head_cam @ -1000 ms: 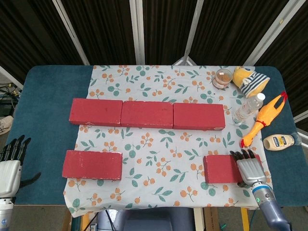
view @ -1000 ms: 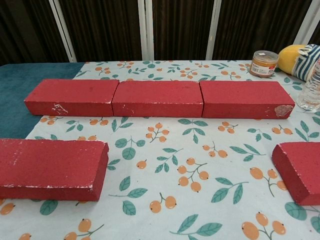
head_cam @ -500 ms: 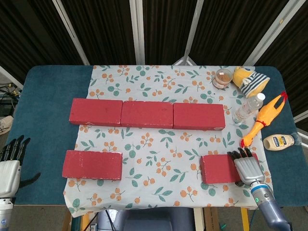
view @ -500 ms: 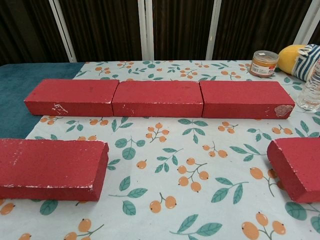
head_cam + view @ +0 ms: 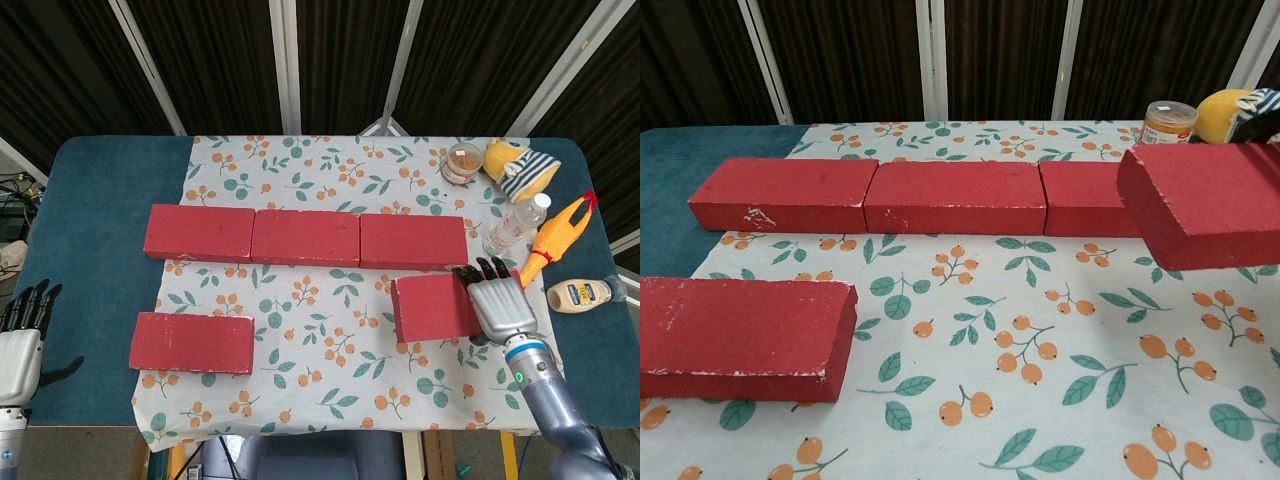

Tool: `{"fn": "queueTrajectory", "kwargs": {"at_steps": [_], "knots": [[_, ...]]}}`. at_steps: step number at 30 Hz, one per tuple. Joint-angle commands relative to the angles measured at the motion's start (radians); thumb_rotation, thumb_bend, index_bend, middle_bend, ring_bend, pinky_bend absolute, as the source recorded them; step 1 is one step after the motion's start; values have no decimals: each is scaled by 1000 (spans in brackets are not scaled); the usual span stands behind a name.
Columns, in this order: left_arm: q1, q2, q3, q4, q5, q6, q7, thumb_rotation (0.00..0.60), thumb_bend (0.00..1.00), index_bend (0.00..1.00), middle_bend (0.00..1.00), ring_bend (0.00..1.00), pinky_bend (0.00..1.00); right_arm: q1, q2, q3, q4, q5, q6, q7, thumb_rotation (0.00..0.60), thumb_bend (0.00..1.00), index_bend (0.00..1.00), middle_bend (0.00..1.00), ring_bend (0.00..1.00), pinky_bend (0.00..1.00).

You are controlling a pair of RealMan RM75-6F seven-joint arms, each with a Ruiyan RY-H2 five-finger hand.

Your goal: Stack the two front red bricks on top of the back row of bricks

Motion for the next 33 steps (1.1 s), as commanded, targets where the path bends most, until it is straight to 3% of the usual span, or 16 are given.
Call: {"fn": "queueTrajectory", "kwargs": {"at_steps": [1, 6, 9, 14, 23, 33], "knots": [[-7, 3, -4, 1, -14, -15, -4, 600, 0, 6, 0, 0, 99, 338, -59, 122, -63, 478, 70, -255, 600, 108, 285, 285, 63, 0], [-26, 2, -14, 12, -37, -44, -7, 600, 0, 6, 0, 0, 99, 670, -272, 233, 147, 980, 180, -427, 600, 109, 285, 285, 65, 0], [-34, -4, -18, 23, -50, -54, 2, 600, 0, 6, 0, 0, 99, 785, -375, 283, 322, 1134, 187, -505, 600, 108, 285, 285, 66, 0], [-48, -19, -30, 38, -76, -67, 21, 600, 0, 6, 0, 0, 99, 882, -516, 334, 623, 1280, 152, -614, 600, 108, 285, 285, 69, 0], [-62, -33, -38, 44, -108, -79, 46, 600, 0, 6, 0, 0, 99, 941, -689, 376, 978, 1299, 106, -756, 600, 108, 285, 285, 70, 0], [-71, -44, -58, 54, -159, -76, 65, 600, 0, 6, 0, 0, 99, 921, -773, 431, 1129, 1234, 9, -835, 600, 108, 285, 285, 69, 0]]}}
